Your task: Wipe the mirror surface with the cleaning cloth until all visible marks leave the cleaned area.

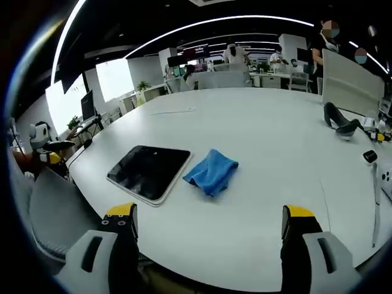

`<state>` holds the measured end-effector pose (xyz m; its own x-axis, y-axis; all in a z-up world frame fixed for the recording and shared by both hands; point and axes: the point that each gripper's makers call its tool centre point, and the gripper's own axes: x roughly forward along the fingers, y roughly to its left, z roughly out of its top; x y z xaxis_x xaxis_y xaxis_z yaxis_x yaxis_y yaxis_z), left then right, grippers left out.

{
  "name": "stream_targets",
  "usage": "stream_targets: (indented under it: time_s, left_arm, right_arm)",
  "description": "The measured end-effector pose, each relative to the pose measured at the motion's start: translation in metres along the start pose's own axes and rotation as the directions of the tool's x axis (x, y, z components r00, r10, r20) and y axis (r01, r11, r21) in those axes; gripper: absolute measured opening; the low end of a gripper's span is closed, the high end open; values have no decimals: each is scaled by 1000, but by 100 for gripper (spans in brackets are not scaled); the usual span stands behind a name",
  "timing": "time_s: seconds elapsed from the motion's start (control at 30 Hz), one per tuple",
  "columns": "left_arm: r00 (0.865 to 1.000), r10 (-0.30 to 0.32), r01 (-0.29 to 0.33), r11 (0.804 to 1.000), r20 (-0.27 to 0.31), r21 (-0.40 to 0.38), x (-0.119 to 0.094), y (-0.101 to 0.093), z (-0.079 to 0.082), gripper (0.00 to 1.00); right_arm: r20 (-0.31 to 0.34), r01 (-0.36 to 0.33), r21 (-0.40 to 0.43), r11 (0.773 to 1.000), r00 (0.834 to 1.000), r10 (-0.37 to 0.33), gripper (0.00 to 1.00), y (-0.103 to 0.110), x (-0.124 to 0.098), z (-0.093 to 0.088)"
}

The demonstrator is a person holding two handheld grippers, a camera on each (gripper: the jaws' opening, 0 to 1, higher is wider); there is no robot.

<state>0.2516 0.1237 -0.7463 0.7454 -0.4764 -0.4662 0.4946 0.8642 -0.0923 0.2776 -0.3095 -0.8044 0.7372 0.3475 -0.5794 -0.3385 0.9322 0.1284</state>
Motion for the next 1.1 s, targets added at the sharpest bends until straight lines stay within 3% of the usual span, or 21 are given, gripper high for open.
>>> stream_targets:
  time_s: [0.17, 0.23, 0.37, 0.47, 0.57, 0.63, 0.7, 0.8, 0.9, 1.1]
  left_arm:
    - [999, 13, -12, 999, 38, -36, -7, 4, 12, 94]
    - [998, 5, 3, 991, 60, -131, -8, 6, 15, 97]
    - [999, -7, 12, 992, 38, -128, -7, 5, 5, 99]
    - [1000, 14, -13, 999, 14, -48, -10, 5, -1, 99]
    - [998, 42, -44, 997, -38, -71, -12, 10, -13, 96]
    - [999, 33, -36, 996, -29, -88, -11, 9, -9, 93]
    - [997, 63, -64, 997, -34, -45, -10, 11, -9, 92]
    - [998, 51, -52, 998, -31, -38, -10, 8, -10, 92]
    - [999, 52, -53, 998, -8, -38, -10, 11, -7, 96]
    - [998, 45, -47, 997, -39, -66, -4, 13, -13, 99]
  right_arm:
    - [1, 6, -5, 1000, 1000, -6, 97, -2, -3, 2]
    - [-4, 5, -17, 1000, 1000, -5, 97, -3, -2, 1]
    - [-12, 17, -21, 1000, 1000, -17, 97, -4, -3, 6]
    - [-38, 20, -33, 999, 999, -22, 98, -1, -6, 11]
    - [-48, 19, -44, 999, 999, -21, 98, 2, -9, 15]
    - [-45, 17, -34, 999, 999, -18, 98, 3, -9, 15]
    - [-42, 20, -24, 1000, 999, -21, 98, 1, -8, 14]
    - [-41, 21, -25, 999, 999, -22, 98, 1, -7, 14]
    - [-35, 15, -26, 1000, 999, -15, 98, 4, -7, 16]
    - [-39, 18, -16, 1000, 999, -19, 98, 2, -8, 16]
